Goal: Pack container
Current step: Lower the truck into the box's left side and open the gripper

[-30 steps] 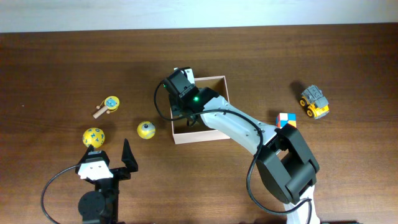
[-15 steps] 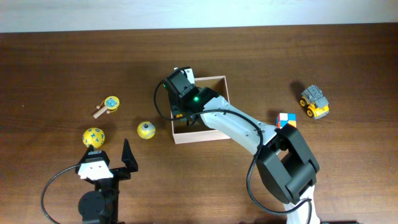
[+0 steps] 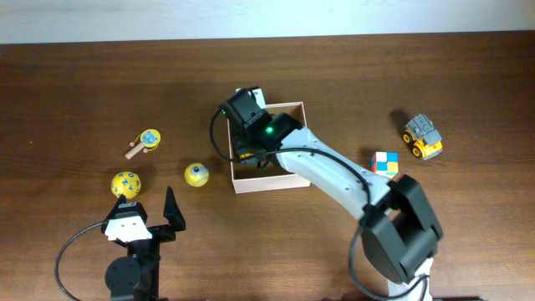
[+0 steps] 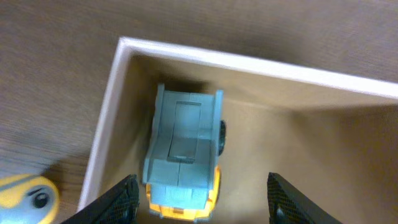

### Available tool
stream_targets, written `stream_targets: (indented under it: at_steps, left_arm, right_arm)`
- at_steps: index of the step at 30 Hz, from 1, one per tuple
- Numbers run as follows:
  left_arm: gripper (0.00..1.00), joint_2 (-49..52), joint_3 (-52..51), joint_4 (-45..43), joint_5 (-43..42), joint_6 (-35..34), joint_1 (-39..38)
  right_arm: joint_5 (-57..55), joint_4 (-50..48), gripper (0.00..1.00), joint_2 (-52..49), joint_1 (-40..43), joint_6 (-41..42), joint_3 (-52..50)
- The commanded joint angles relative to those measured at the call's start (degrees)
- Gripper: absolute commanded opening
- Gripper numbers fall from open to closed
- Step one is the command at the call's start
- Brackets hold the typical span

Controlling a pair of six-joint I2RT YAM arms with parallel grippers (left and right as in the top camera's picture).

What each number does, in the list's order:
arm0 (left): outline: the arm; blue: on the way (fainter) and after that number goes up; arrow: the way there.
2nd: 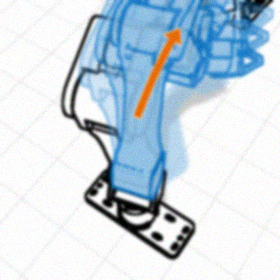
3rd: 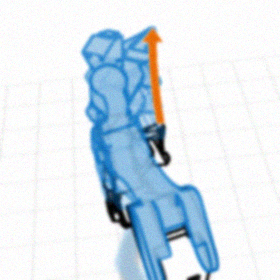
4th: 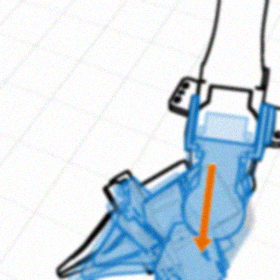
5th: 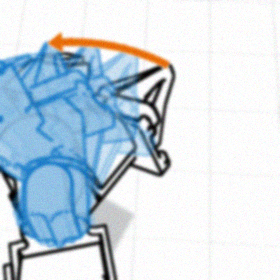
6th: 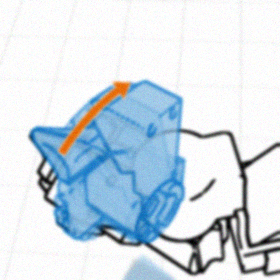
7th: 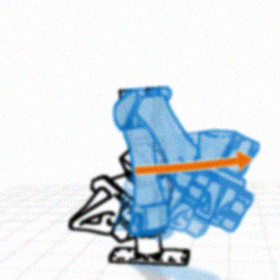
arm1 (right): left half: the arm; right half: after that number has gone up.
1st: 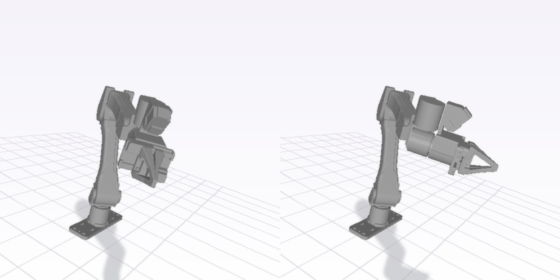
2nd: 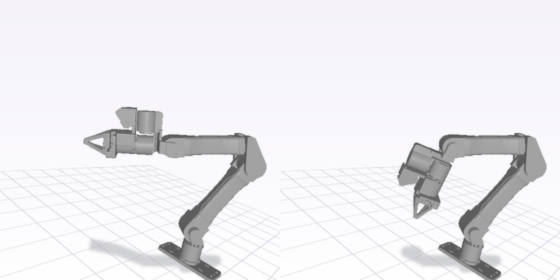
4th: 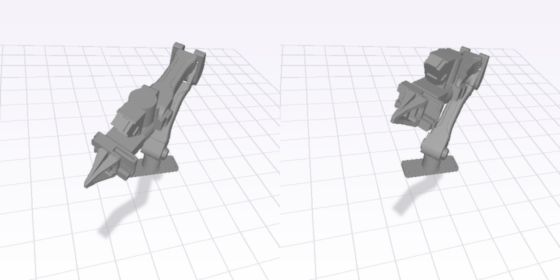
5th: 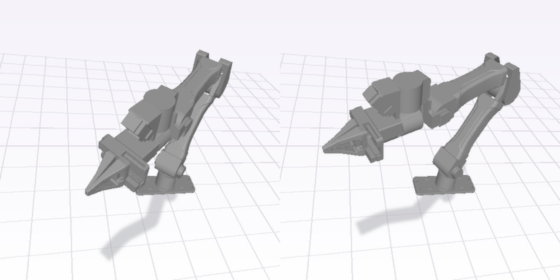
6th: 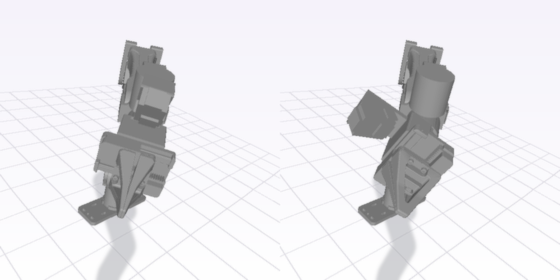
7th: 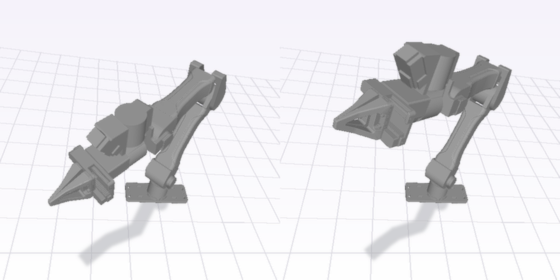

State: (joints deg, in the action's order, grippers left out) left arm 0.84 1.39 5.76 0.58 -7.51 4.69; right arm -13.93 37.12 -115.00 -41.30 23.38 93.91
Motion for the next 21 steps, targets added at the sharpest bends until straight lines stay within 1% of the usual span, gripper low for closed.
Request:
stream_targets:
  at_steps: [1, 7, 13, 19, 21]
  left_arm:
    - [0.99, -0.48, -0.39, -0.20, -0.79, 0.92, 0.35]
    - [0.99, -0.48, -0.39, -0.20, -0.79, 0.92, 0.35]
    - [0.99, -0.48, -0.39, -0.20, -0.79, 0.92, 0.35]
    - [0.99, -0.48, -0.39, -0.20, -0.79, 0.92, 0.35]
    - [0.99, -0.48, -0.39, -0.20, -0.79, 0.92, 0.35]
  right_arm:
    - [-1.99, 0.28, 0.60, 3.56, 0.13, -1.90, 1.68]
    - [-3.85, 2.05, 0.60, 3.50, 1.01, -2.78, 1.29]
    - [-4.72, 3.52, 0.60, 2.25, 5.16, -2.03, -1.29]
    - [-2.97, 2.10, 0.60, 1.11, 7.74, -2.10, -4.59]
    - [-2.54, 0.87, 0.58, 1.09, 7.74, -2.38, -5.90]
